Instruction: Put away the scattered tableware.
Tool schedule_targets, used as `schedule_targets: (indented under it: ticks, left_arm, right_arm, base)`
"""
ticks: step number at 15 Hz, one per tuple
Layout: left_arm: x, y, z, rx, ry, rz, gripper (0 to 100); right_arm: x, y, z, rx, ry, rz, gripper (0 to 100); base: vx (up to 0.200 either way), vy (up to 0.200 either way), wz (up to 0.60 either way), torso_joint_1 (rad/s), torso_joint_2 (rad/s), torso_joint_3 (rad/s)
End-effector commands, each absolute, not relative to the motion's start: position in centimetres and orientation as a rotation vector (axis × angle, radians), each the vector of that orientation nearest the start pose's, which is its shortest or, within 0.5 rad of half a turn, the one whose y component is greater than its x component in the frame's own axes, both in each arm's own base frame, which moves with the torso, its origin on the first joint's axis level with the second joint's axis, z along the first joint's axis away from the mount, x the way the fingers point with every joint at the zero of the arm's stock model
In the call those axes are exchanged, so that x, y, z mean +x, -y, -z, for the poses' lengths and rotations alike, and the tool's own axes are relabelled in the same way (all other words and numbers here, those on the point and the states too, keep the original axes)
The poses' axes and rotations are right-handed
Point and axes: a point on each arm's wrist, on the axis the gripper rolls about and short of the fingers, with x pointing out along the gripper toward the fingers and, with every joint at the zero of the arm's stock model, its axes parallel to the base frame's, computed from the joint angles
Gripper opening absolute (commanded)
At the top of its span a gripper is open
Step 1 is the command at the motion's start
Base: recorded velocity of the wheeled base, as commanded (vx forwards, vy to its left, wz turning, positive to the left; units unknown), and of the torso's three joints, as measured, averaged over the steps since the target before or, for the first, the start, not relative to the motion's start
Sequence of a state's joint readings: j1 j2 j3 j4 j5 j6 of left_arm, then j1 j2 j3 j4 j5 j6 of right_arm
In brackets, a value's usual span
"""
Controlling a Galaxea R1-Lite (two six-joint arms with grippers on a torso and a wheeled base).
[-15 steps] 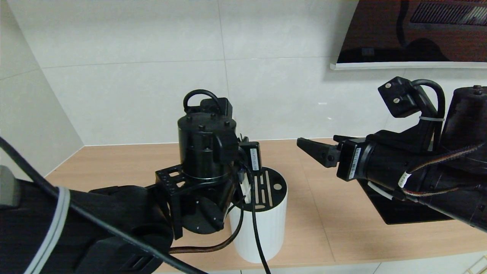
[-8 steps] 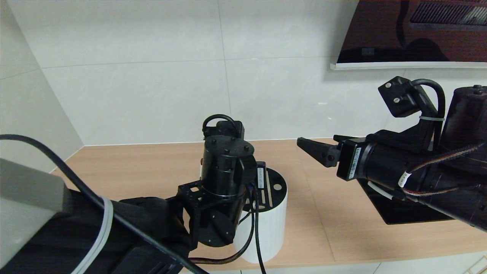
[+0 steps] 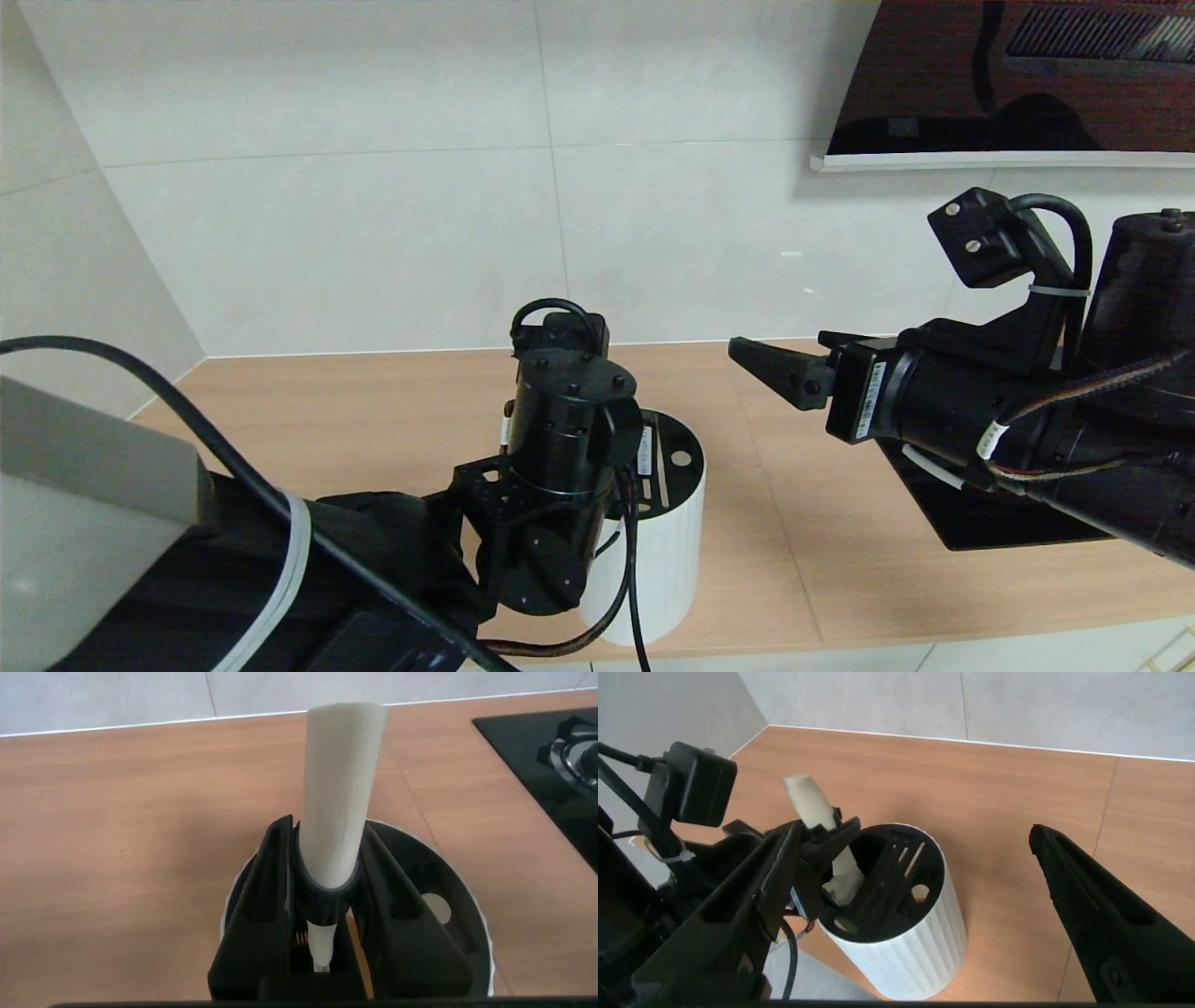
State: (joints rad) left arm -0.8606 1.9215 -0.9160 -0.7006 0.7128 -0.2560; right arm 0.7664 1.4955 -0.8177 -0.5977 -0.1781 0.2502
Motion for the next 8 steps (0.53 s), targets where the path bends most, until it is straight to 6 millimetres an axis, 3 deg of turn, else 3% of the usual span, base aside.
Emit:
schedule_targets:
  ticks: [1, 2, 3, 8]
  left_arm:
    - [24.10, 25.78, -14.45, -0.036, -0.235, 0.118, 0]
    - [24.10, 25.77, -14.45, -0.036, -0.234, 0.117, 0]
    - [24.09, 25.76, -14.51, -0.037, -0.234, 0.118, 100]
    - [24.03, 25.69, -14.72, -0.042, -0.229, 0.119, 100]
  right_arm:
    - [19.22, -17.97, -23.98, 0.205, -0.147, -0.576, 100]
    - [19.22, -17.97, -23.98, 0.205, -0.147, -0.576, 100]
    - [19.22, -17.97, -23.98, 0.205, -0.147, -0.576, 100]
    - [19.19, -17.94, -24.02, 0.206, -0.145, -0.576, 100]
  base:
    - [0.000, 0.000, 0.00, 0.000, 0.00, 0.000]
    - [0.000, 0.000, 0.00, 0.000, 0.00, 0.000]
    - [0.000, 0.000, 0.00, 0.000, 0.00, 0.000]
    - [0.000, 0.000, 0.00, 0.000, 0.00, 0.000]
